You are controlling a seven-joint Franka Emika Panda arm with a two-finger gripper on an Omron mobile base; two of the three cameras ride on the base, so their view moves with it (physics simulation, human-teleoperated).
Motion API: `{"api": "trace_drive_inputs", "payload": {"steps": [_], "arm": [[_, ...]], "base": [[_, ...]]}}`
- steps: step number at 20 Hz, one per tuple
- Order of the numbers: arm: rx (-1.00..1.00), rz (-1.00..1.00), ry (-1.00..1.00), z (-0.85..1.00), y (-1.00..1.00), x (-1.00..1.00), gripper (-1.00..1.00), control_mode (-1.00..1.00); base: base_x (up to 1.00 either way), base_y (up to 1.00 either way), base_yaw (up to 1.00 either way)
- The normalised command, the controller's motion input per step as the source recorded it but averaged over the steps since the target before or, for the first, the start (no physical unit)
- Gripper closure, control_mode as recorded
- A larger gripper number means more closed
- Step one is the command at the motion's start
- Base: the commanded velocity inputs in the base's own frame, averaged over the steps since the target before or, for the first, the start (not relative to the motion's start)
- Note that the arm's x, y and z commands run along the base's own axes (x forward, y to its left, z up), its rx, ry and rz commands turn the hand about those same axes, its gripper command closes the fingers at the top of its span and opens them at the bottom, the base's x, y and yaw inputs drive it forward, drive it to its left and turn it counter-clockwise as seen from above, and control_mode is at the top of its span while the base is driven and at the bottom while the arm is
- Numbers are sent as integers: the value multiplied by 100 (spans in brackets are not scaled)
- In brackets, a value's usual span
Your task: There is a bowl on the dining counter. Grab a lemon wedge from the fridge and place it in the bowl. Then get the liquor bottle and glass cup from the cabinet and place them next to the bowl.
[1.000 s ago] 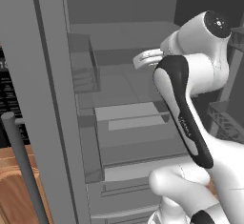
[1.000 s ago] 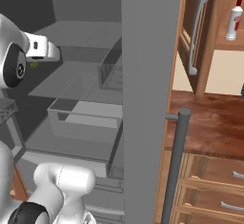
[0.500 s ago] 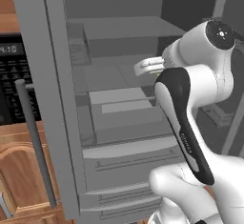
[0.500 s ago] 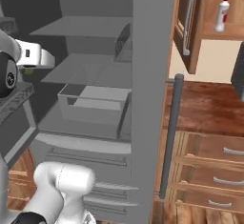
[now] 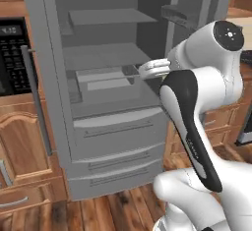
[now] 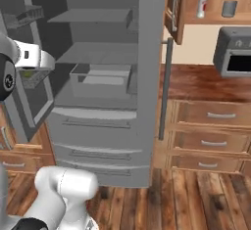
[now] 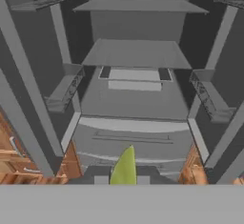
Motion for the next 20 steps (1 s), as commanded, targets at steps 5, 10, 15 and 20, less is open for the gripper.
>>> {"api": "trace_drive_inputs", "payload": {"steps": [5, 10, 15, 20], "arm": [[0, 0, 0, 0, 0, 0, 100, 100], [0, 0, 0, 0, 0, 0, 100, 100], [0, 0, 0, 0, 0, 0, 100, 100], [0, 0, 0, 0, 0, 0, 100, 100]], "base": [[-100, 15, -50], [-94, 19, -76], [-67, 12, -85], [-64, 1, -84]]}}
